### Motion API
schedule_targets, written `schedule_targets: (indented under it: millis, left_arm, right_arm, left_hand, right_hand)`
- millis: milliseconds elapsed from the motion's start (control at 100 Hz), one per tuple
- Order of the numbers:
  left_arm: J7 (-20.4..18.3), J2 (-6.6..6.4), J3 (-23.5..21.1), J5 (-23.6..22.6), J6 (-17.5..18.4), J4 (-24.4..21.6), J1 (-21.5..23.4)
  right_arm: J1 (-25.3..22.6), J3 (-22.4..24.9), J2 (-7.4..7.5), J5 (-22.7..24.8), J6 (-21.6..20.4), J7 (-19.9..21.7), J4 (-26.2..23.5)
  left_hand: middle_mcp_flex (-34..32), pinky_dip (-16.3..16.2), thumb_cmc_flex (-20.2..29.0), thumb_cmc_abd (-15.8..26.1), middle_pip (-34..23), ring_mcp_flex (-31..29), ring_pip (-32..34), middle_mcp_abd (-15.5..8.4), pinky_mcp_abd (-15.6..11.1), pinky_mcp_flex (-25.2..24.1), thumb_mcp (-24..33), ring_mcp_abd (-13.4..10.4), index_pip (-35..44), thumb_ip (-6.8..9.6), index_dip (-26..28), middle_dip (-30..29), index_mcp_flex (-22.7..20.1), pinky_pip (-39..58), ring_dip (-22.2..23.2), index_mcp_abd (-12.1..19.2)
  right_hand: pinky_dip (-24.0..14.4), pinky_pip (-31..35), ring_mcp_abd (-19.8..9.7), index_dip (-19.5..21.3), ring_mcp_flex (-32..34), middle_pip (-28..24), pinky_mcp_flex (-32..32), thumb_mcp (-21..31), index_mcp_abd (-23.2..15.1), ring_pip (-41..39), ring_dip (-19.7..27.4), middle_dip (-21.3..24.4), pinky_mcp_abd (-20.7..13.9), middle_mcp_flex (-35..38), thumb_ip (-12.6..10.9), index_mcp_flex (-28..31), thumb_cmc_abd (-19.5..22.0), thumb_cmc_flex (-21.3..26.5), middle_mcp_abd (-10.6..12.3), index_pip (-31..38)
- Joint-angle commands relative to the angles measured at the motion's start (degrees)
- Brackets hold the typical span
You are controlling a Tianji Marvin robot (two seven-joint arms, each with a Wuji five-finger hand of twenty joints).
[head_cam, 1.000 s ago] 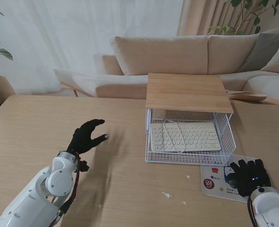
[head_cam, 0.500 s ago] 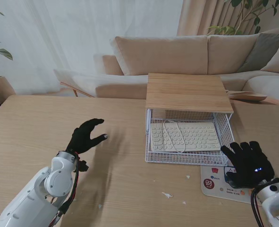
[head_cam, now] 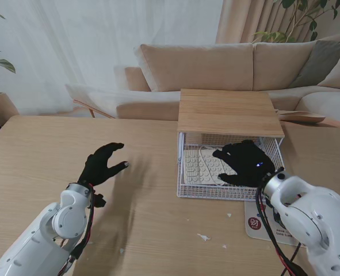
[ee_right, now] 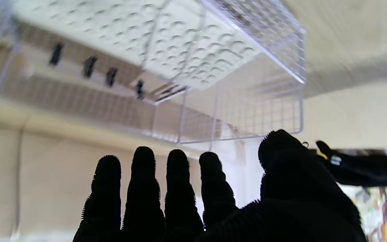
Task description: Unroll the mouse pad and set up the keyboard and mouse from the tabletop organizer
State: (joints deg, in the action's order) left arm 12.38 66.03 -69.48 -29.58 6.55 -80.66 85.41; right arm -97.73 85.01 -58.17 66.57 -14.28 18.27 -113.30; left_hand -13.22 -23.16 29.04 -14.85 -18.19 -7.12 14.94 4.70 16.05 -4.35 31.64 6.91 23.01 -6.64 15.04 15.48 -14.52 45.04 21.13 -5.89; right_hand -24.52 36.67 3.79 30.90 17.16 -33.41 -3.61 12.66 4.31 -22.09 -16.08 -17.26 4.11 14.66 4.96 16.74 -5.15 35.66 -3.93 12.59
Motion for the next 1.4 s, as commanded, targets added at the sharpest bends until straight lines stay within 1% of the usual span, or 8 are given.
schedule_targets:
  millis: [0, 40, 240, 490, 710, 970, 1190, 1390]
  left_arm:
    - [-0.57, 0.18, -0.21, 0.25, -0.16, -0.27, 0.19]
    - [-0.54, 0.19, -0.33, 0.32, -0.14, -0.28, 0.23]
    - [-0.13, 0.29, -1.01, 0.62, 0.25, -0.1, 0.35]
    - [0.19, 0.44, -1.23, 1.15, 0.35, 0.55, 0.03]
    - [0.02, 0.45, -0.94, 1.33, 0.16, 0.92, -0.27]
    - [0.22, 0.51, -0.89, 1.4, 0.1, 1.1, -0.42]
    - [0.37, 0.57, -1.03, 1.59, 0.16, 1.19, -0.44]
    - [0.25, 0.58, -0.95, 1.8, 0.2, 1.3, -0.54]
  right_arm:
    - [2.42, -1.3, -0.45, -1.35, 1.65, 1.83, 1.15]
    - [4.29, -2.52, -0.33, -2.96, 2.57, 3.34, 2.14]
    - [10.92, -6.39, 0.13, -3.66, 3.94, 6.63, 6.68]
    - [16.22, -10.77, 0.38, -4.37, 7.97, 9.05, 12.27]
    - [18.9, -13.73, 0.29, -6.79, 12.02, 9.04, 15.97]
    - [22.81, -18.58, -0.04, -12.63, 17.93, 8.15, 20.88]
    - [26.33, -22.06, -0.02, -12.98, 20.34, 8.53, 24.92]
    - [28.22, -24.66, -0.24, -14.12, 22.69, 7.25, 27.97]
  left_hand:
    - [1.46, 0.91, 1.35, 0.62, 0.92, 2.07, -1.06, 1.18, 0.65, -0.47, -0.28, -0.43, -1.06, 2.56, -0.26, -0.92, -0.6, -1.31, 0.98, 0.47]
    - [1.43, 0.91, 1.38, 0.6, 0.93, 2.05, -1.07, 1.17, 0.65, -0.47, -0.28, -0.42, -1.08, 2.56, -0.27, -0.93, -0.57, -1.31, 0.98, 0.44]
    - [1.41, 0.91, 1.4, 0.59, 0.87, 2.02, -1.04, 1.21, 0.65, -0.47, -0.26, -0.37, -1.07, 2.56, -0.27, -0.9, -0.64, -1.31, 1.01, 0.46]
    - [1.4, 0.91, 1.44, 0.59, 0.85, 2.03, -1.07, 1.21, 0.65, -0.47, -0.28, -0.36, -1.07, 2.55, -0.27, -0.9, -0.67, -1.31, 1.02, 0.47]
    - [1.41, 0.91, 1.43, 0.61, 0.87, 2.04, -1.11, 1.16, 0.65, -0.47, -0.31, -0.41, -1.08, 2.55, -0.27, -0.9, -0.63, -1.31, 1.01, 0.43]
    - [1.42, 0.91, 1.47, 0.83, 0.89, 2.04, -1.11, 1.12, 0.65, -0.47, -0.33, -0.45, -1.11, 2.55, -0.29, -0.92, -0.59, -1.31, 1.03, 0.48]
    - [1.43, 0.91, 1.5, 0.81, 0.88, 2.06, -1.14, 1.12, 0.65, -0.47, -0.38, -0.48, -1.08, 2.54, -0.28, -0.91, -0.66, -1.31, 1.01, 0.47]
    - [1.44, 0.91, 1.5, 0.84, 0.89, 2.05, -1.15, 1.11, 0.65, -0.47, -0.45, -0.47, -1.15, 2.53, -0.31, -0.91, -0.64, -1.31, 1.01, 0.47]
  right_hand:
    - [1.4, -2.84, -1.16, -1.25, -1.72, 1.51, 1.31, -4.23, 1.33, 1.08, 0.85, 0.71, -1.16, 0.01, -2.85, -0.28, 4.82, 4.0, -1.07, 0.13]
    - [0.86, -3.59, -1.26, -1.56, -1.83, 1.39, 1.37, -7.13, 1.31, 1.09, 0.92, 0.73, -1.31, 0.05, -3.05, -0.13, 6.24, 6.04, -0.98, 0.54]
    - [0.74, -4.5, -1.35, -1.31, -1.58, 0.38, 0.61, -7.53, 1.72, 0.61, 0.67, 0.27, -1.29, 0.79, -2.83, 0.7, 7.62, 6.31, -1.08, 1.44]
    - [0.26, -5.86, -0.9, -1.2, -1.95, -0.15, 0.44, -8.66, 1.92, -0.02, 0.3, 0.0, -1.53, 0.41, -2.7, 0.38, 7.97, 5.52, -1.21, 1.83]
    - [-0.63, -6.87, -0.44, -1.18, -2.15, -0.3, 0.09, -9.36, 2.3, -0.5, 0.05, -0.05, -1.66, -0.22, -2.84, 0.09, 8.2, 5.79, -2.05, 1.86]
    - [-1.54, -8.42, -0.44, -1.33, -2.88, 0.16, 0.27, -10.3, 3.03, -0.18, 0.2, 0.22, -1.9, -0.86, -2.88, -0.18, 8.37, 5.82, -2.63, 1.61]
    - [-2.48, -10.18, -1.06, -1.37, -3.38, 0.37, -0.02, -11.13, 2.91, 0.22, 0.42, 0.36, -2.31, -1.59, -2.91, -0.57, 8.94, 5.87, -2.44, 1.45]
    - [-3.07, -11.85, -1.31, -1.48, -4.05, 0.68, 0.25, -11.95, 2.98, 0.81, 0.73, 0.54, -2.78, -2.52, -2.92, -1.42, 9.1, 5.82, -2.36, 1.09]
